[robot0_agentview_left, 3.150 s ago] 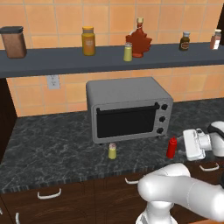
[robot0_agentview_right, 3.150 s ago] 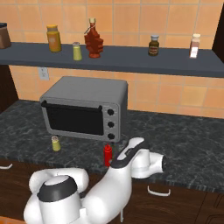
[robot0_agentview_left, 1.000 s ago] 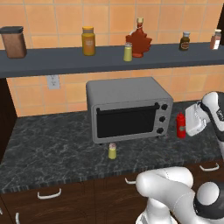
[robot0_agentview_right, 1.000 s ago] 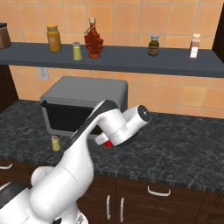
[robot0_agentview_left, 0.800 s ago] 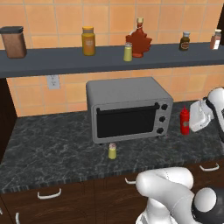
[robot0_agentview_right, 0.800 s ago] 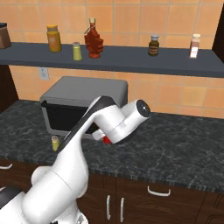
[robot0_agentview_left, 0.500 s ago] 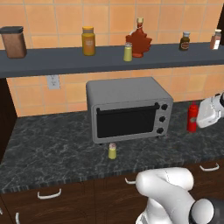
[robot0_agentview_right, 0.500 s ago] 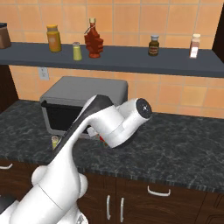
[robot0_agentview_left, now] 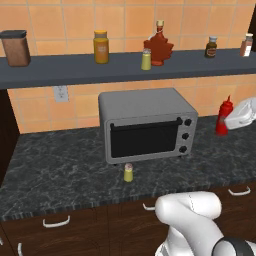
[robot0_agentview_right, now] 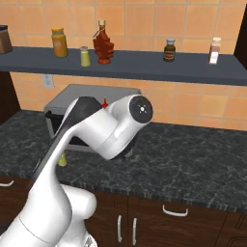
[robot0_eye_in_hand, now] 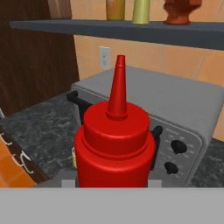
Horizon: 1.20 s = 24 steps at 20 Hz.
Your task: Put the shaker and condiment bottle from the counter next to their counterparts in the cabinet.
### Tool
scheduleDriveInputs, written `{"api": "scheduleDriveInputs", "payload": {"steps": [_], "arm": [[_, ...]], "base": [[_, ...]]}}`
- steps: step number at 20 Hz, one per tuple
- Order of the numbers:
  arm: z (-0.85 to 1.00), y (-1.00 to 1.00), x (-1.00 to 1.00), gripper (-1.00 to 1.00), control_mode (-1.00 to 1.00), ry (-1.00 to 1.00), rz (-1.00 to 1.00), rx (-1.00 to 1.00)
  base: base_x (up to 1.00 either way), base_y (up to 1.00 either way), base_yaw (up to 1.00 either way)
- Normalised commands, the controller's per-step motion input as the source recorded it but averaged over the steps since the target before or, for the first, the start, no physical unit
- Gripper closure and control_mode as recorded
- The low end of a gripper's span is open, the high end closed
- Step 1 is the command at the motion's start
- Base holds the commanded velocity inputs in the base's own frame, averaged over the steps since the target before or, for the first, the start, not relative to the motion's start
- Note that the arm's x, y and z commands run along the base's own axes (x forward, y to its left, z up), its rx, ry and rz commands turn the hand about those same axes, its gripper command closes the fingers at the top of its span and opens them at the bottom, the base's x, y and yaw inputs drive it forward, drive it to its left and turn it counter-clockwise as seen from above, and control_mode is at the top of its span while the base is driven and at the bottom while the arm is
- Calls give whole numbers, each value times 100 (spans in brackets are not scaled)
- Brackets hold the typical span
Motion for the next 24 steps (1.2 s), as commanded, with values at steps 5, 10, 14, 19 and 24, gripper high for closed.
{"api": "scheduleDriveInputs", "payload": {"steps": [5, 10, 14, 19, 24], "arm": [[71, -2, -38, 100, -100, 0, -3, 0], [62, 0, -32, 100, -100, 0, 0, 0], [55, 5, -16, 100, -100, 0, 0, 0], [59, 35, 0, 100, -100, 0, 0, 0], [64, 15, 1, 100, -100, 0, -2, 0]], "base": [[0, 0, 0], [0, 0, 0], [0, 0, 0], [0, 0, 0], [0, 0, 0]]}}
